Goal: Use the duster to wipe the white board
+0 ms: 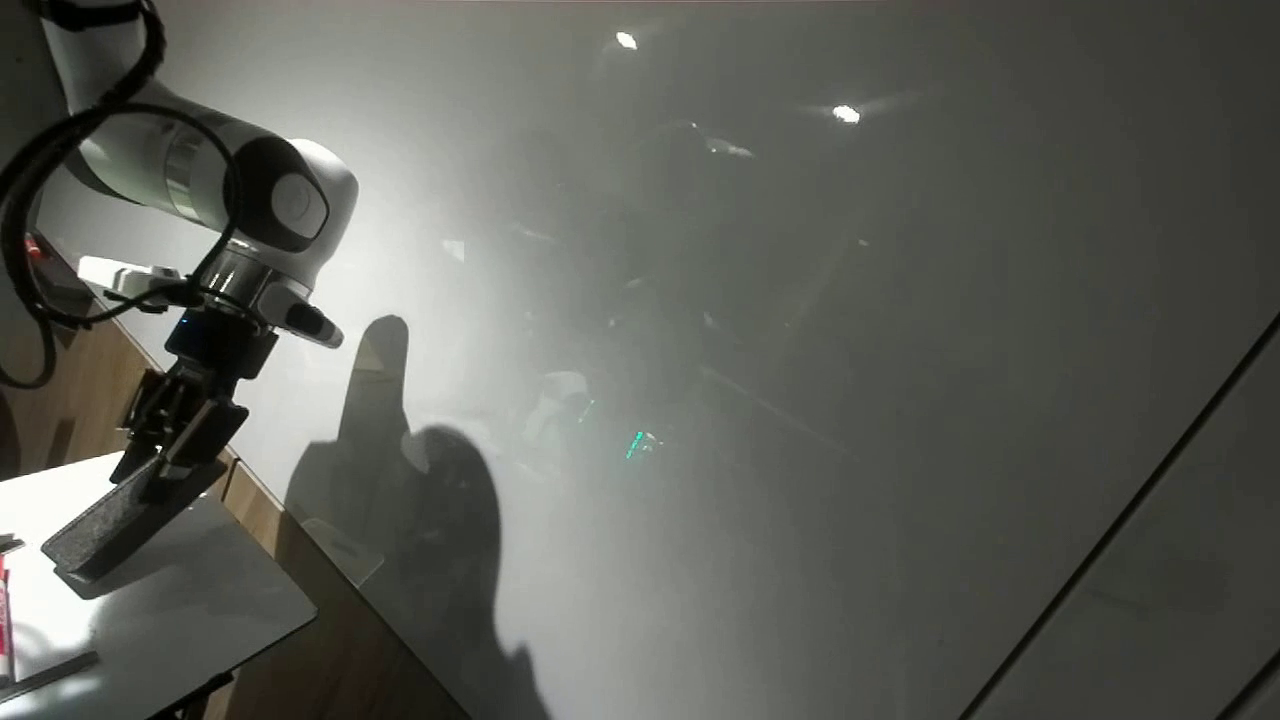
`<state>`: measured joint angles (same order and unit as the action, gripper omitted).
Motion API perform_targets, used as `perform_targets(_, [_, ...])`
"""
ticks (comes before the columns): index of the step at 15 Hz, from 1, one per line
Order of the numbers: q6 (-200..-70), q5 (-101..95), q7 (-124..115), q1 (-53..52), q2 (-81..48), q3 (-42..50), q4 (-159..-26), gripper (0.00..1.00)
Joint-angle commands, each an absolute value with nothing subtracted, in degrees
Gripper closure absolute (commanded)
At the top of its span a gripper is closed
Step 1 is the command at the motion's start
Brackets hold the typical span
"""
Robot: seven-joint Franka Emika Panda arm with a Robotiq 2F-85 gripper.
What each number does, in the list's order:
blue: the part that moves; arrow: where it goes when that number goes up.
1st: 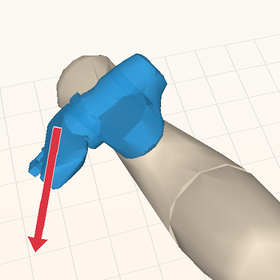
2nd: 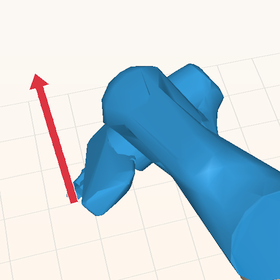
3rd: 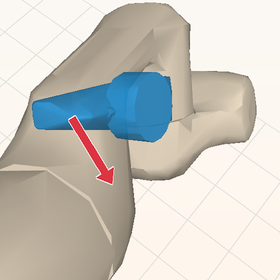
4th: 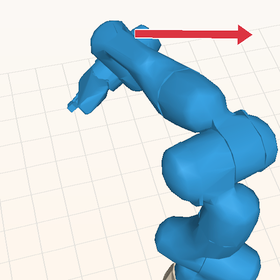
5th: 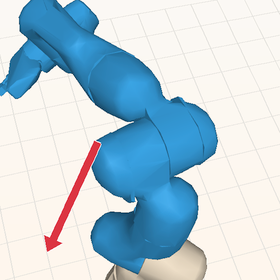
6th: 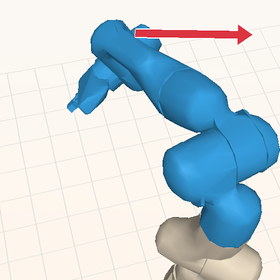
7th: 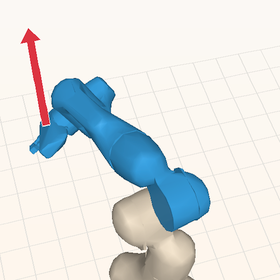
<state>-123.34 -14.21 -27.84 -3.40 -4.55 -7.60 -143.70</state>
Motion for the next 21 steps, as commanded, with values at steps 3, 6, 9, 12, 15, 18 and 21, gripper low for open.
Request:
perform_targets(3, [-122.7, -12.6, -25.3, -5.0, -7.8, -6.3, -138.7, 0.73])
perform_targets(6, [-122.2, -11.9, -24.5, -5.1, -9.4, -6.0, -137.1, 0.73])
perform_targets(9, [-121.4, -11.3, -23.9, -4.9, -11.0, -5.5, -135.5, 0.73])
perform_targets(12, [-120.9, -11.2, -23.8, -4.9, -12.6, -4.8, -134.1, 0.73])
perform_targets(15, [-120.1, -10.7, -23.7, -5.0, -14.1, -4.3, -132.8, 0.73])
perform_targets(18, [-118.7, -10.0, -23.4, -5.0, -15.1, -4.0, -131.9, 0.73])
perform_targets(21, [-117.7, -9.8, -23.0, -4.9, -15.8, -3.6, -131.3, 0.67])
